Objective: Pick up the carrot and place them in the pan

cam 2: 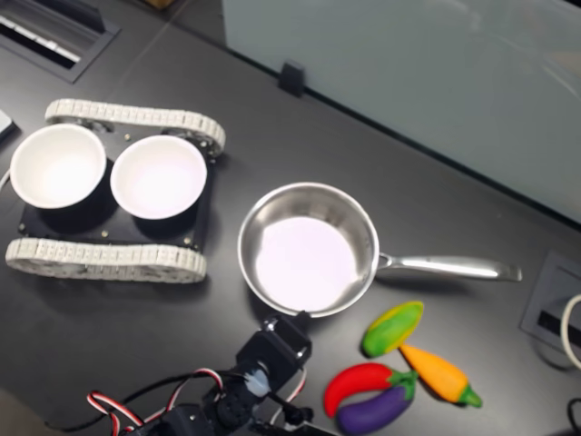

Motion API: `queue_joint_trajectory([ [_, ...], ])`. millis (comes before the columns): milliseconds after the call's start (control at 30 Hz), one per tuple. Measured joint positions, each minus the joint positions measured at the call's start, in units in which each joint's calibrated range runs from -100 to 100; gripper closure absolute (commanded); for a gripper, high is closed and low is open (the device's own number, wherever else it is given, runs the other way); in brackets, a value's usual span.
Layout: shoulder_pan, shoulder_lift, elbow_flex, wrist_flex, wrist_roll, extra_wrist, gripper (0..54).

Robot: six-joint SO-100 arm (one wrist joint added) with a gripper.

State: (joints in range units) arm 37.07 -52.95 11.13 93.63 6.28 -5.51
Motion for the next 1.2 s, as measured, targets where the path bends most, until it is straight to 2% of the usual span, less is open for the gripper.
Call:
queue_joint_trajectory([
  [333,11.99,9.43,-13.39,1.78,1.22,-0.55,53.5],
  [500,15.73,18.18,-25.52,4.93,2.34,-1.01,53.4],
  [700,20.02,28.79,-35.02,5.52,4.35,-2.66,53.4],
  [1000,22.44,39.48,-39.19,5.18,6.79,-3.49,52.3],
  [1167,22.55,42.85,-39.19,3.82,7.47,-3.49,49.6],
  [1200,22.55,43.60,-39.19,3.40,7.52,-3.49,47.4],
])
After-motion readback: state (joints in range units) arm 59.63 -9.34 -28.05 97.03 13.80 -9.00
